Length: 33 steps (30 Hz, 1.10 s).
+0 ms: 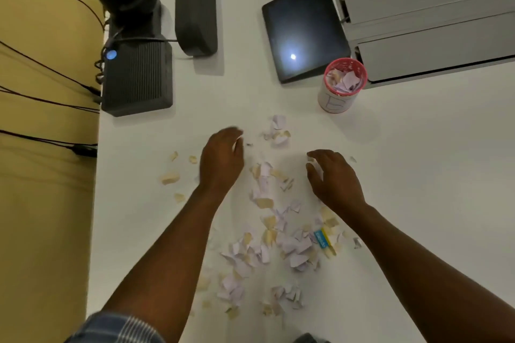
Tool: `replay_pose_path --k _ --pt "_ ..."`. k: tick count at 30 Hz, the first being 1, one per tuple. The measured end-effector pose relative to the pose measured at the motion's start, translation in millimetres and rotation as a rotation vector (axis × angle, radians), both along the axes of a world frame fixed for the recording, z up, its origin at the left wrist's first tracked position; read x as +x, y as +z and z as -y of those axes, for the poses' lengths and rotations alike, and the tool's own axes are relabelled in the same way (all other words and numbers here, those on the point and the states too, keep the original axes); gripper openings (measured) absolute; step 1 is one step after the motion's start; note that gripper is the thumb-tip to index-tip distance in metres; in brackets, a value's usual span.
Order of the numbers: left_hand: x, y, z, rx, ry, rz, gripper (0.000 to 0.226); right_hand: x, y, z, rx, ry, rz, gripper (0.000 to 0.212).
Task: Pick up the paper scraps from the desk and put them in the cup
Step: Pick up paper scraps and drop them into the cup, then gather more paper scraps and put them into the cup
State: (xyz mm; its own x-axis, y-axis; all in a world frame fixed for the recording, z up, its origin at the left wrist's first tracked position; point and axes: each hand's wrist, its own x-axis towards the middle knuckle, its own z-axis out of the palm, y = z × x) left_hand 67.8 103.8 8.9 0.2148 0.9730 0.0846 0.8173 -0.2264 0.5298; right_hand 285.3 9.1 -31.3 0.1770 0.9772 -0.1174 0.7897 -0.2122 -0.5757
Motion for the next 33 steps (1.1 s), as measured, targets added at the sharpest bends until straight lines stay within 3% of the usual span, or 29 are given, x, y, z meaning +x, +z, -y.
replay_pose_path --k 7,10,19,24,30,33 --pt "-121 -46 19 -0.195 0.352 -0.260 0.058 -14 -16 -66 -0.083 0.172 0.044 0.061" --pt "-145 -57 6 -0.304 0.393 -0.245 0.069 -23 -27 -91 -0.149 0.207 0.016 0.074" --pt "-112 -77 7 -0.266 -0.045 -0.242 0.064 -54 -34 -88 -0.110 0.512 0.187 0.068" --pt "-81 -75 54 -0.156 -0.136 -0.180 0.057 -70 -22 -46 -0.017 0.637 0.267 0.058" --pt "-68 -68 101 -0.121 -0.183 -0.153 0.043 -69 -14 7 0.021 0.628 0.239 0.028" --pt "-77 -60 111 -0.044 -0.145 -0.117 0.039 -56 -7 16 0.050 0.425 0.201 0.032"
